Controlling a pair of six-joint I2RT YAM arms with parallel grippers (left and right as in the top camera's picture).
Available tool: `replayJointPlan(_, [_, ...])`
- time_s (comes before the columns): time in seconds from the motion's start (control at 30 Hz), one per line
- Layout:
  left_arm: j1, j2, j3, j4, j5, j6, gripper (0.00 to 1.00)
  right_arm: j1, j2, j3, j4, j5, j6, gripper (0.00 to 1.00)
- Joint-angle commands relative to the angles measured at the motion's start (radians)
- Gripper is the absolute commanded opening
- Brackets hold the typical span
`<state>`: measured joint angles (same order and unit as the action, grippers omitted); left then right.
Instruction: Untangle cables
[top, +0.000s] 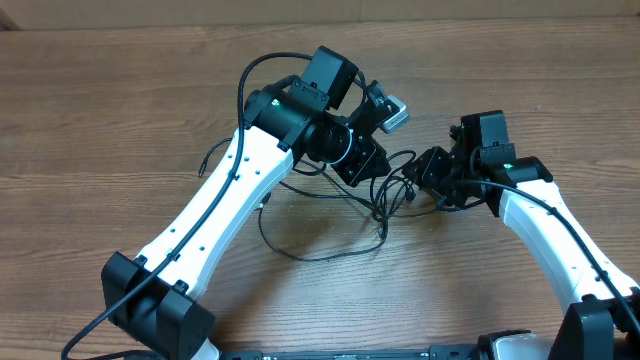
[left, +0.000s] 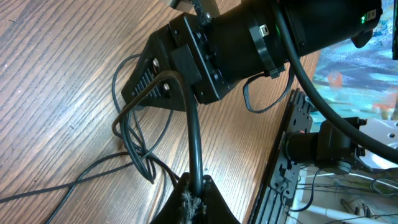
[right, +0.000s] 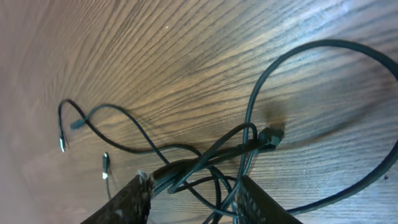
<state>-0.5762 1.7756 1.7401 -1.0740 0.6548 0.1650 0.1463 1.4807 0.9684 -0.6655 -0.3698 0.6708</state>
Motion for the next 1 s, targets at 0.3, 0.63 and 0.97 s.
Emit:
replayJointPlan(0.3, [-0.004, -0.031, 0.03, 0.0, 0.018, 0.022, 0.04, 0.0, 0.028, -0.006, 0.026, 0.04, 0.135, 0.42])
replayJointPlan(0.63, [-0.004, -0.031, 0.03, 0.0, 0.017, 0.022, 0.04, 0.0, 0.087, -0.006, 0.044, 0.04, 0.144, 0.38])
replayJointPlan(0.97, [-0.004, -0.031, 0.03, 0.0, 0.015, 0.022, 0.04, 0.0, 0.087, -0.007, 0.014, 0.04, 0.144, 0.29])
